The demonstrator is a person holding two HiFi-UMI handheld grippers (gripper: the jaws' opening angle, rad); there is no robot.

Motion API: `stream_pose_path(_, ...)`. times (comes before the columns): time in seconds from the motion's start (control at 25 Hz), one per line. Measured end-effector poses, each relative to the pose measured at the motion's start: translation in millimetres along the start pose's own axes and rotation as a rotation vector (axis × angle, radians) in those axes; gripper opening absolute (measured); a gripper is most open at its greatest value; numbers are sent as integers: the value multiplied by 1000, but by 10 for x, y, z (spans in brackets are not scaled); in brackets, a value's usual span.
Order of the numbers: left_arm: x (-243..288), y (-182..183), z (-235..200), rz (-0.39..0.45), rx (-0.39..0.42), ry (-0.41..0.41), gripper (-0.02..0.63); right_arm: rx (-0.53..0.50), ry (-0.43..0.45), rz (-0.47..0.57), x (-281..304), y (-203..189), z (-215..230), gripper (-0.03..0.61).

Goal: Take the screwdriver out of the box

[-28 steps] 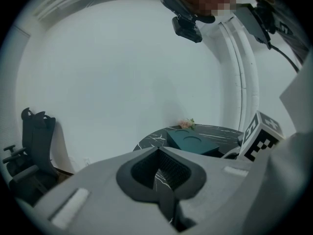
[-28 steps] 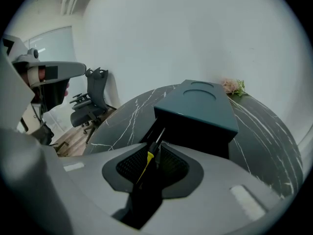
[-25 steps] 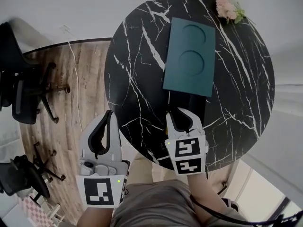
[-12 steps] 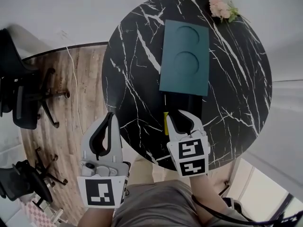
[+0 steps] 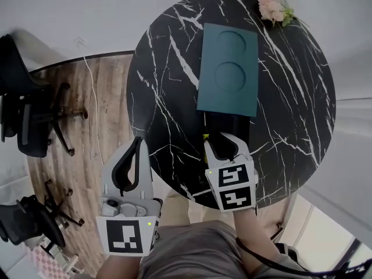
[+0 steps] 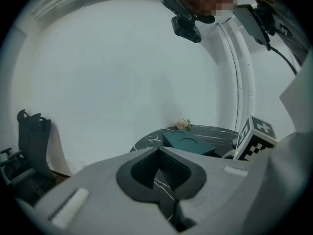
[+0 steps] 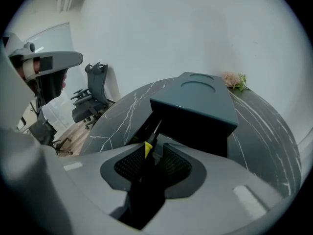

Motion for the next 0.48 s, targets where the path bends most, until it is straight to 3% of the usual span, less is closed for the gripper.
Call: stream_pose_path(0.48,-33,56,7,10,5,4,0,-9,-6,19,9,34,24,135)
Point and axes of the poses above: the fingertips, and each gripper's own axes: x forward along the fingers, z to its right, y out of its top, the point moved 4 cm from there along -x, backward along the fingers, and after that the axes turned 13 degrees about y, right-handed, at the moved point
